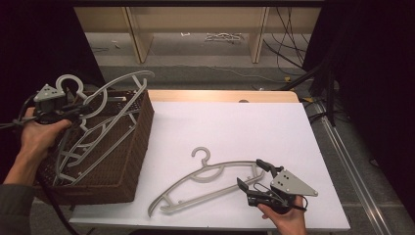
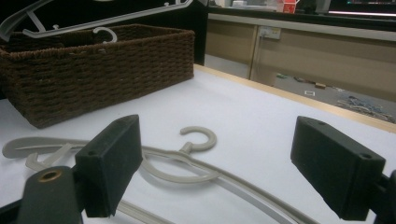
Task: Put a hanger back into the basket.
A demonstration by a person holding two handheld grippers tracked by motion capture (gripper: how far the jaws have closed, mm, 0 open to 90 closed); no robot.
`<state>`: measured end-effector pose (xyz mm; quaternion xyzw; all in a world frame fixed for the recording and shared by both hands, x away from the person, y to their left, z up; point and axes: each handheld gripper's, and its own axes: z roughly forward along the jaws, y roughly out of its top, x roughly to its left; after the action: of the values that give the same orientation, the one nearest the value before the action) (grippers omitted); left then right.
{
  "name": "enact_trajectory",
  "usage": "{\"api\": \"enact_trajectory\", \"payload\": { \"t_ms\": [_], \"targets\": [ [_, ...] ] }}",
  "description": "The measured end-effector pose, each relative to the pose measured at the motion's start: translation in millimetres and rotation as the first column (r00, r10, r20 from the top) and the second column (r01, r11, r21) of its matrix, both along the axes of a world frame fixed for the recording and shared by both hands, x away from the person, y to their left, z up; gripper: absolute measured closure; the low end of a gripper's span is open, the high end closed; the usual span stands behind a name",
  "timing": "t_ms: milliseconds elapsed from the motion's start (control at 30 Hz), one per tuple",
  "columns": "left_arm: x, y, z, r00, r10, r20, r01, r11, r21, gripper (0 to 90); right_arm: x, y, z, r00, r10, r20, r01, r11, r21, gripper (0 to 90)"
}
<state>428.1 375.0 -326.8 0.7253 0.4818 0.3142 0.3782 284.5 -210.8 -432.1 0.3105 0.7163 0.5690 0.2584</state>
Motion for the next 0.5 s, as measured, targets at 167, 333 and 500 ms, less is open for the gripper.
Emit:
{"api": "enact_trajectory", "payload": {
  "t_ms": [167,333,500],
  "targets": [
    [-4.1,10.6,-4.8,1.0000,0.005,0.001,-0.005,1.0000,0.003,81.7,0.2,0.2,-0.1,1.0000,0.001,-0.003,-0.001,1.000,0.001,17.5],
    [-8.1,18.9,-11.7,0.9999,0.009,-0.004,-0.009,0.9998,0.019,81.7,0.4,0.9,-0.6,1.0000,-0.006,-0.003,0.006,1.000,-0.002,17.5],
    [-10.4,23.7,-22.8,0.9997,0.011,-0.020,-0.010,0.9997,0.024,81.7,0.5,1.4,-0.9,0.9999,-0.011,0.000,0.011,1.000,0.001,17.5]
  ]
}}
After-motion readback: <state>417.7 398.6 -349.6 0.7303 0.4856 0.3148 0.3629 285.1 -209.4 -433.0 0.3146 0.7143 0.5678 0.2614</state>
